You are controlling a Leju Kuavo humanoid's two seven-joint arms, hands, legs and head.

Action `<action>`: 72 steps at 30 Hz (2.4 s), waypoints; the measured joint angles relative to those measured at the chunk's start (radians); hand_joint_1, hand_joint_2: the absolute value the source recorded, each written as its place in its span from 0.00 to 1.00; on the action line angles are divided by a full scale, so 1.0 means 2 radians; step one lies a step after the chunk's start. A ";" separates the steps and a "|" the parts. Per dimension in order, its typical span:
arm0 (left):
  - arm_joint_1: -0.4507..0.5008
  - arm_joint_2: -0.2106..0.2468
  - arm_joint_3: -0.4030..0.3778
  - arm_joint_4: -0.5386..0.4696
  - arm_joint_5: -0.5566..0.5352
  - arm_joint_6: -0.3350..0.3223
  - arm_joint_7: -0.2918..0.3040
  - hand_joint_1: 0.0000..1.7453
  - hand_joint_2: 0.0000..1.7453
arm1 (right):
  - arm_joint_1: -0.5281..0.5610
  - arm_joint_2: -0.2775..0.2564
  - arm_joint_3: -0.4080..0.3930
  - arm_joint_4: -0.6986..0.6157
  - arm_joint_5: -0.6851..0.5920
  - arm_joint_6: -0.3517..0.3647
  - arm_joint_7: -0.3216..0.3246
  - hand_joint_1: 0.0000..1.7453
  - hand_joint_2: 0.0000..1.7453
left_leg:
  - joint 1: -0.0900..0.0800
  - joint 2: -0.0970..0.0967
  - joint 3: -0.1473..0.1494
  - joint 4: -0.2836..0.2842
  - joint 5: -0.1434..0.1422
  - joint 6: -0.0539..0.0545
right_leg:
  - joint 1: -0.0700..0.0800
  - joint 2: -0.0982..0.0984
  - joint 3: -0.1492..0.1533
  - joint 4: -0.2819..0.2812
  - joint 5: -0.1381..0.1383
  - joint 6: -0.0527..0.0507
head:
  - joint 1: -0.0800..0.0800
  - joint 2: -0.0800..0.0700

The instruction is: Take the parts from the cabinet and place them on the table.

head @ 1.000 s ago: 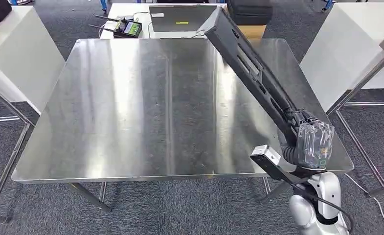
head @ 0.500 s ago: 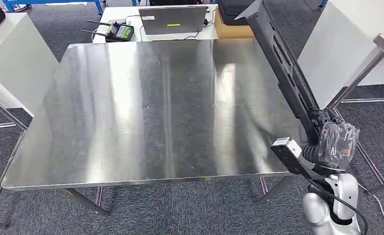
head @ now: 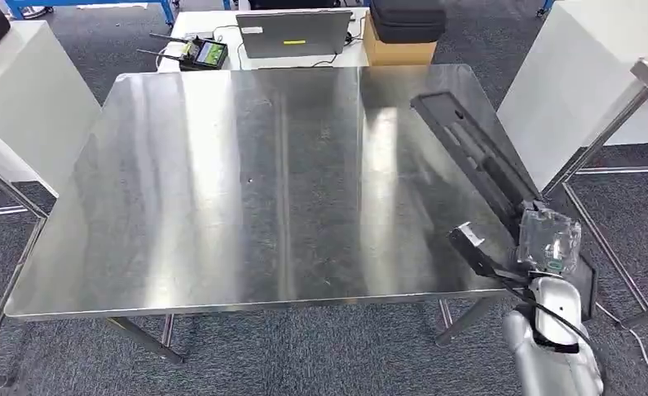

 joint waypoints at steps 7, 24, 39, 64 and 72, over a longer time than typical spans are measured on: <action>-0.005 0.002 0.014 -0.001 0.006 -0.006 -0.001 0.00 1.00 | -0.087 0.008 0.019 0.175 0.046 -0.009 0.010 1.00 1.00 | 0.000 -0.001 0.001 0.000 0.000 0.000 | 0.000 0.000 0.000 0.000 0.000 0.000 | 0.000 0.000; -0.005 0.003 0.025 -0.001 0.008 -0.013 -0.010 0.00 1.00 | -0.136 0.007 0.050 0.261 0.047 -0.011 0.022 1.00 1.00 | 0.000 0.000 0.000 0.000 0.000 0.000 | 0.000 0.001 0.000 0.000 0.000 0.000 | 0.000 0.000; -0.010 0.009 0.027 -0.002 -0.024 -0.037 -0.041 0.00 1.00 | -0.256 0.023 0.333 0.401 0.047 0.003 0.084 1.00 1.00 | 0.001 0.003 0.001 0.000 0.000 -0.001 | 0.000 0.004 0.000 0.000 0.000 0.000 | 0.000 0.000; -0.013 0.016 0.022 -0.002 -0.036 -0.032 -0.009 0.00 0.00 | -0.219 0.053 0.337 0.343 0.031 0.028 0.040 0.00 1.00 | 0.001 0.002 0.003 0.000 0.000 -0.001 | 0.000 0.004 0.001 0.000 0.000 0.000 | 0.000 0.000; -0.013 0.015 0.026 -0.002 -0.034 -0.036 -0.009 0.00 0.00 | -0.189 0.065 0.254 0.312 0.046 0.032 0.017 0.00 1.00 | 0.001 0.002 0.003 0.000 0.000 -0.001 | 0.000 0.003 0.001 0.000 0.000 0.000 | 0.000 0.000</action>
